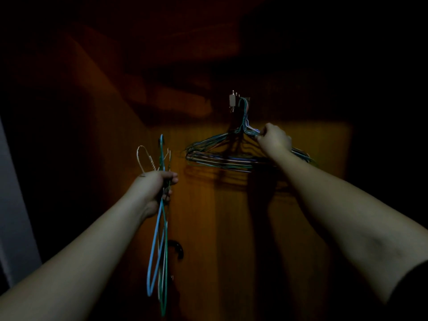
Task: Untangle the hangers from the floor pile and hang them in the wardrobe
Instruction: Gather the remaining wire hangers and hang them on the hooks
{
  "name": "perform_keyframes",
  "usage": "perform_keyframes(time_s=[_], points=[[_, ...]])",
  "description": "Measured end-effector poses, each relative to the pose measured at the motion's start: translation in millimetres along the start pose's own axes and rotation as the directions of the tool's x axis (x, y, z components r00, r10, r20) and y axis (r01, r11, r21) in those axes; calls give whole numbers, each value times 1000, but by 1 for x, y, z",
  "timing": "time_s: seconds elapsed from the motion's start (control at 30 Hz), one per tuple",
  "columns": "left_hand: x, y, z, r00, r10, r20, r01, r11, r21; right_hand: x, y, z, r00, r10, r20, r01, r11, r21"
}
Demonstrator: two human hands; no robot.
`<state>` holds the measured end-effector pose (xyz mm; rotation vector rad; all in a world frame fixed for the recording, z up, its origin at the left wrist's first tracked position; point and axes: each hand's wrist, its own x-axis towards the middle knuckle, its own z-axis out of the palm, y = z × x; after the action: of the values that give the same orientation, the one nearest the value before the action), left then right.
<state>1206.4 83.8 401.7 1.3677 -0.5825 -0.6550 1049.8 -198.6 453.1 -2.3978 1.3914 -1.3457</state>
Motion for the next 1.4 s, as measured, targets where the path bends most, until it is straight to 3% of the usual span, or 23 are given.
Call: perform_keyframes(time_s=[0.2,0.3,0.4,0.5,0.57,0.7,0.83,0.9,1.0,1.13,1.4], points=[[-10,-4,-14,997,-6,74,9,999,-41,-12,-6,-5,998,-32,-56,26,994,-110],[-14,-10,-25,989,-20,148,30,997,-65,-41,-22,-1,986,-101,-132,104,994,20],[-15,-18,-38,975,-48,218,72,992,-104,-94,-49,9,976,-189,106,158,955,251],[-16,-26,-48,953,-72,294,105,989,-100,-148,-71,23,876,-329,351,199,912,359],[-19,-29,-52,942,-81,327,84,996,6,-175,-82,31,826,-359,434,121,866,485],[-32,-31,-49,940,-117,319,71,986,152,-203,-104,39,759,-303,577,-206,728,654],[-28,-36,-56,947,-174,270,99,958,269,-215,-120,45,662,-206,721,-481,621,619],[-29,-43,-66,937,-149,315,99,981,169,-218,-123,48,637,-182,749,-527,606,596],[-38,-53,-79,898,-78,433,120,990,-71,-222,-121,51,682,-150,716,-490,632,600],[-42,-58,-92,884,-53,465,98,993,-72,-230,-105,58,835,-45,548,-378,678,631],[-52,-59,-98,885,-62,462,130,984,-118,-248,-84,72,838,52,543,-419,697,581]])
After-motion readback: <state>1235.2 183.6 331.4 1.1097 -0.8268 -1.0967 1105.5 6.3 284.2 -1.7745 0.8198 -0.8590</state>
